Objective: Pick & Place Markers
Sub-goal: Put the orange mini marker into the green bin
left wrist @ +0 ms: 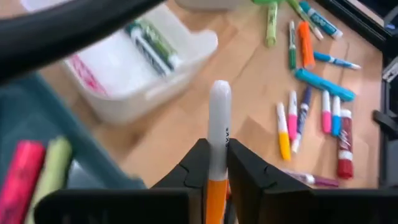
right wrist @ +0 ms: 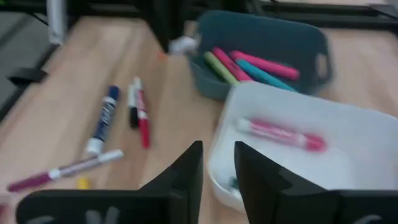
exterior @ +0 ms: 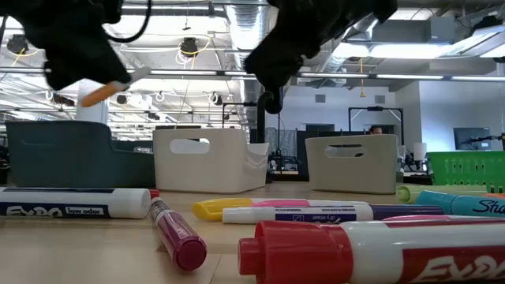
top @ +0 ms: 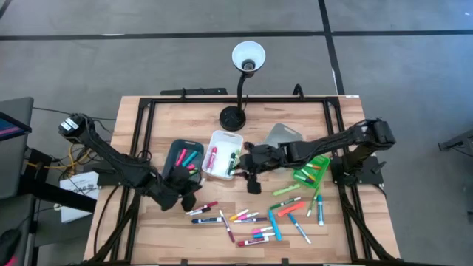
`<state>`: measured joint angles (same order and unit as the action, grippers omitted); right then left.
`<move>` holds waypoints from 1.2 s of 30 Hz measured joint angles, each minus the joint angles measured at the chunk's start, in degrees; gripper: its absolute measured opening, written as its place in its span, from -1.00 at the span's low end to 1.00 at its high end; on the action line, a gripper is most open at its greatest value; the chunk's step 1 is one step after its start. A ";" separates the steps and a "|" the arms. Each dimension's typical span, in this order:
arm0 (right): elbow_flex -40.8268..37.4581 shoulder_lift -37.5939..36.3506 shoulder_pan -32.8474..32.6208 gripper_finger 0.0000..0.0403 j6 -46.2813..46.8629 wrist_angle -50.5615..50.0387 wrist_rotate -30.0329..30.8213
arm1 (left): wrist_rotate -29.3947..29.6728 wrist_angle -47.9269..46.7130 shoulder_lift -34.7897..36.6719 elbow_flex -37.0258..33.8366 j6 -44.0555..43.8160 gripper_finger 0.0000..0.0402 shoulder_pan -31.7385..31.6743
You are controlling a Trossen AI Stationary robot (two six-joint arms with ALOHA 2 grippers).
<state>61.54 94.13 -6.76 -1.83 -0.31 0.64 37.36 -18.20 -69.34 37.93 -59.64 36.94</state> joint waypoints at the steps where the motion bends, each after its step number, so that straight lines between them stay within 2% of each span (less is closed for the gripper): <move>1: 0.01 1.27 0.04 -0.52 0.04 2.54 -1.63 | 0.04 0.62 0.00 0.00 1.72 -0.80 -0.90; 3: 0.00 3.83 0.26 -0.43 0.26 7.49 -4.72 | 0.11 2.22 0.00 0.00 6.00 -0.78 -2.48; 7: 0.67 7.70 1.11 -0.22 0.90 15.53 -5.21 | 0.08 7.74 0.00 0.00 18.19 -0.77 -5.33; 11: 2.80 9.12 2.45 -0.09 3.67 17.34 -5.75 | 0.09 12.34 0.01 0.00 29.99 -0.76 -7.60; 14: 3.32 9.26 2.95 -0.05 3.30 17.71 -6.55 | -0.02 13.33 0.02 0.00 33.77 -0.76 -9.14; 26: 3.45 9.26 2.83 -0.20 3.33 20.55 -6.57 | -0.61 17.88 -0.11 -0.11 42.93 -0.76 -13.73; 32: 3.45 9.26 2.93 -0.32 3.30 21.84 -6.59 | -1.29 18.38 -0.11 -0.11 43.35 -0.76 -13.98; 36: 3.45 9.26 2.95 -0.47 3.32 22.03 -6.47 | -1.40 18.59 -0.11 -0.15 43.37 -0.76 -13.96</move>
<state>64.99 103.39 -3.82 1.50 21.71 -5.82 35.97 0.39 -69.45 37.78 -16.27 22.98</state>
